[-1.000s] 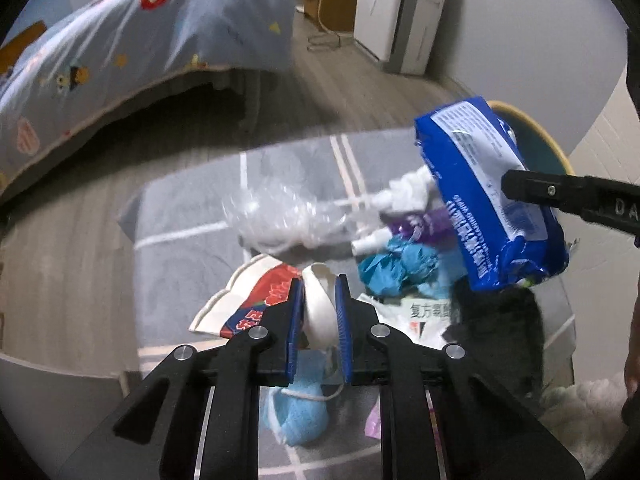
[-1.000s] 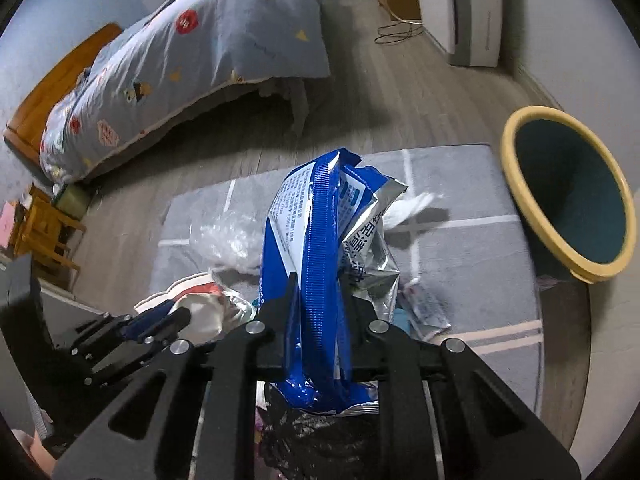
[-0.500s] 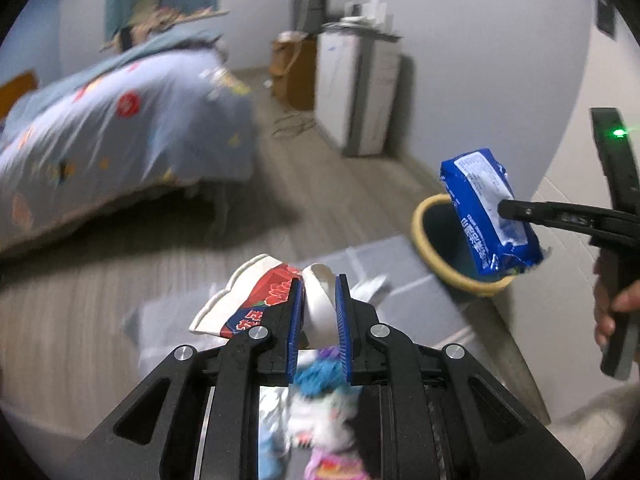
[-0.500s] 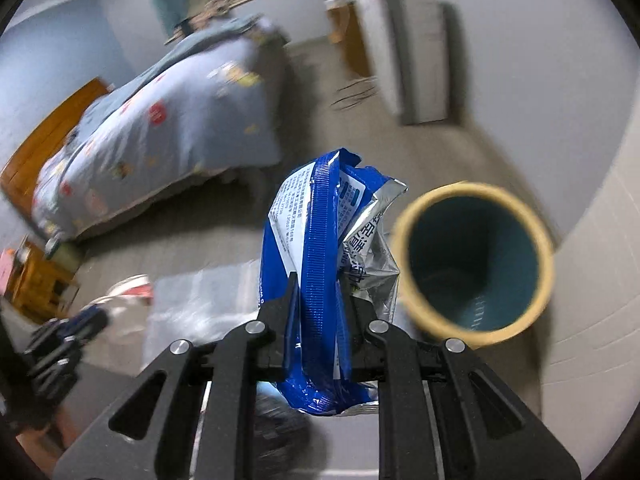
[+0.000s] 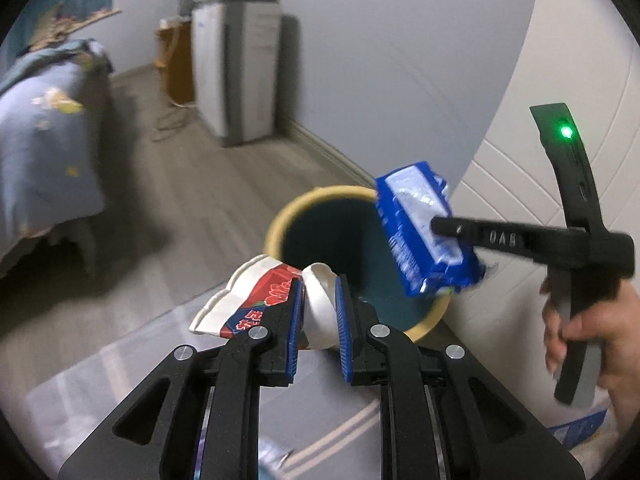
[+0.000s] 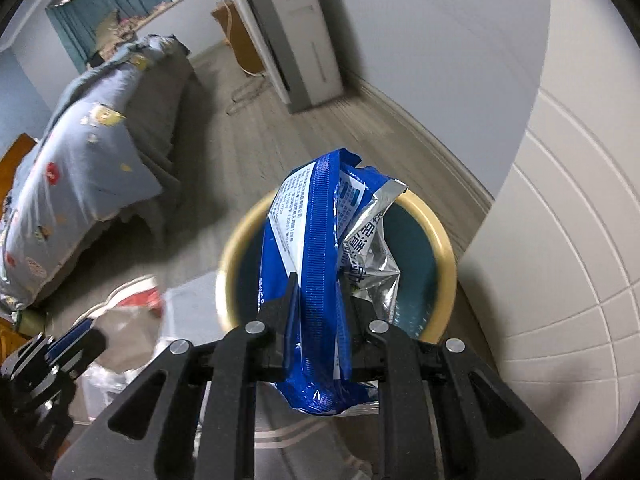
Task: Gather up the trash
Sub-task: 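Carry both items over the wastebasket and open both tools to drop them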
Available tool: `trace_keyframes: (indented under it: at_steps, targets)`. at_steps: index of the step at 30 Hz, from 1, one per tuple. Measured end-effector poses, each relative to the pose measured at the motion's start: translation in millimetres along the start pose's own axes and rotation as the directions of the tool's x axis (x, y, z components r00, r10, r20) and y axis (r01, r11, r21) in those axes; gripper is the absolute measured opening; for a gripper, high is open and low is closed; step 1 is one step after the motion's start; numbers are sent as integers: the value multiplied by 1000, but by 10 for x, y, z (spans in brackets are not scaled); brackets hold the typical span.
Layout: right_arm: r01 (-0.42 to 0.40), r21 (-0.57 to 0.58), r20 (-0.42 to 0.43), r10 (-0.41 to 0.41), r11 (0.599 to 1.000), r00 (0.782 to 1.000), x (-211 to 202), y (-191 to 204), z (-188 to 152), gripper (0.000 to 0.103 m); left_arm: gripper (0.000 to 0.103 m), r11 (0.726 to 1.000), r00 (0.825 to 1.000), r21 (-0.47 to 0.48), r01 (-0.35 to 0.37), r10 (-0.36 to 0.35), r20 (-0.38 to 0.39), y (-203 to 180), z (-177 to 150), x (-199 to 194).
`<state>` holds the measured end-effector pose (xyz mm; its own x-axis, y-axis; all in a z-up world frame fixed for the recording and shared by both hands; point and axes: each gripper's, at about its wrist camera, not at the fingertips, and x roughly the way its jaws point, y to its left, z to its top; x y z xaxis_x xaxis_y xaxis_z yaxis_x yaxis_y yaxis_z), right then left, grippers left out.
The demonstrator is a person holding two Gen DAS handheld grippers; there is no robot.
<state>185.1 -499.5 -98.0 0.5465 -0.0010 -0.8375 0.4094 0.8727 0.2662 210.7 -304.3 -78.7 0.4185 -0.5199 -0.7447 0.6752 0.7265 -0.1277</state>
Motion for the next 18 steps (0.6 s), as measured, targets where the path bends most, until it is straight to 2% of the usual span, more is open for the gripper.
trace_keyframes:
  at_steps: [3, 7, 8, 9, 10, 11, 12, 15, 16, 18]
  targets:
    - [-7, 31, -50, 8, 999, 999, 192, -122, -50, 17, 18, 999, 1000, 38, 11, -10, -24, -92, 58, 380]
    - [-14, 96, -67, 20, 995, 998, 329, -229, -65, 20, 18, 997, 999, 69, 19, -15, -51, -154, 104, 733]
    - [-14, 124, -71, 23, 992, 997, 362, -260, -59, 24, 18, 998, 998, 65, 23, -20, -51, -169, 95, 762]
    - [-14, 145, -69, 25, 989, 997, 369, -311, -49, 43, 20, 998, 998, 58, 30, -27, -49, -171, 91, 780]
    - [-15, 164, -58, 25, 986, 998, 362, -333, -50, 66, 30, 998, 999, 53, 32, -30, -45, -160, 96, 802]
    - [-24, 174, -42, 32, 984, 999, 336, -335, -46, 71, 40, 998, 999, 48, 29, -27, -43, -142, 97, 811]
    - [-21, 171, -34, 27, 985, 999, 327, -330, -36, 72, 56, 999, 999, 45, 22, -20, -38, -127, 81, 795]
    - [-2, 149, -24, 5, 989, 1000, 294, -316, -29, 73, 72, 999, 1000, 34, 10, -10, -17, -62, 38, 722]
    - [4, 148, -22, -1, 989, 1000, 290, -306, -29, 75, 83, 1000, 1000, 22, -5, 5, -4, -22, 12, 646]
    - [-2, 146, -12, 3, 989, 1000, 252, -272, -29, 80, 93, 999, 999, -3, -37, 37, 20, 75, -42, 486]
